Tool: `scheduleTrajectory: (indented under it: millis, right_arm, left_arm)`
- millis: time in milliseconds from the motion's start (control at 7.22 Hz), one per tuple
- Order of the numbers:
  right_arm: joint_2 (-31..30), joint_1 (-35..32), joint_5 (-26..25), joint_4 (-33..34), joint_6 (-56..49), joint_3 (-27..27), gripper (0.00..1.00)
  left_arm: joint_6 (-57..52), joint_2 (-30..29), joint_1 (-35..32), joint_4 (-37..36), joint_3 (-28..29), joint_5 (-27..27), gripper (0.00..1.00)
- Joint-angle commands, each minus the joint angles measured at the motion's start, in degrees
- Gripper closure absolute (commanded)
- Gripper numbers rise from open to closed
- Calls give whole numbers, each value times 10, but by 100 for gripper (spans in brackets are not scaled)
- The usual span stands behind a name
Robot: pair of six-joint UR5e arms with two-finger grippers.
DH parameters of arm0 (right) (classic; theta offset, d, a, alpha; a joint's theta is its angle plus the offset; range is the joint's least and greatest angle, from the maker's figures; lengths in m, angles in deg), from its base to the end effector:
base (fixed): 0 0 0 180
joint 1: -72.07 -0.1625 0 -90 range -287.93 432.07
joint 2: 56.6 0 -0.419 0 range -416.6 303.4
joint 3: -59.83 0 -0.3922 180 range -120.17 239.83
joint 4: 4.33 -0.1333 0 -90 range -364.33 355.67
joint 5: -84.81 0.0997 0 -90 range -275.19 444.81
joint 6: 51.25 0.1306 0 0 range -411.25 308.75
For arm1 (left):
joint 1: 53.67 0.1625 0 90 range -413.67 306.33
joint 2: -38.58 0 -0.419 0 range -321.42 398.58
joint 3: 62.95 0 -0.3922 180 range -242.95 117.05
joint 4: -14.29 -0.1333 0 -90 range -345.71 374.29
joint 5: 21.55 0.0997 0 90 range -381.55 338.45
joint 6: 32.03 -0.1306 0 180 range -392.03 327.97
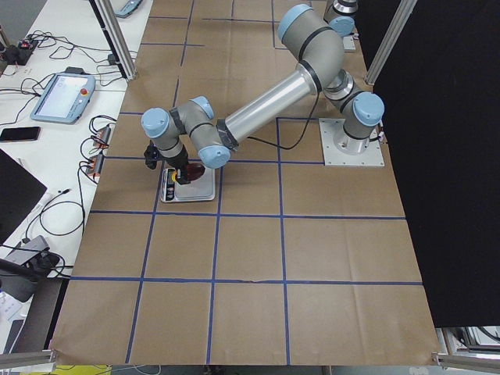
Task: Weigh mango
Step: 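Carry the mango over the silver scale with the left gripper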
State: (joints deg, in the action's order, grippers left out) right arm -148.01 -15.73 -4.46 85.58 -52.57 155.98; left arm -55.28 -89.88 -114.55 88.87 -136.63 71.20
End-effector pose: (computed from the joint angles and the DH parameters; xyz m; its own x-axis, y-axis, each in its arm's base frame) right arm 0.1169 -0.4737 0.4104 -0.9998 0.0165 -0.0146 0.0152 0.9964 0.0839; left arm 0.2334 -0.6800 0.2016 -0.9950 -0.0996 0.0024 -0.0985 0.9871 0.1263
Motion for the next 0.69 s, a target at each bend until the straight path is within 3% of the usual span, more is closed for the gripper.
scheduleTrajectory:
  millis: [0,138,277,554]
  right_arm:
    - [0,0,0,0,0,0,0]
    - [0,0,0,0,0,0,0]
    - [0,0,0,0,0,0,0]
    - [0,0,0,0,0,0,0]
  left_arm:
    - [-2,-13,2,-6,-7,4,57]
    - [-3,-14,2,-7,-8,3,37]
    - [-1,-7,1,-8,-6,7,0]
    - [0,16,0,-7,4,7,0]
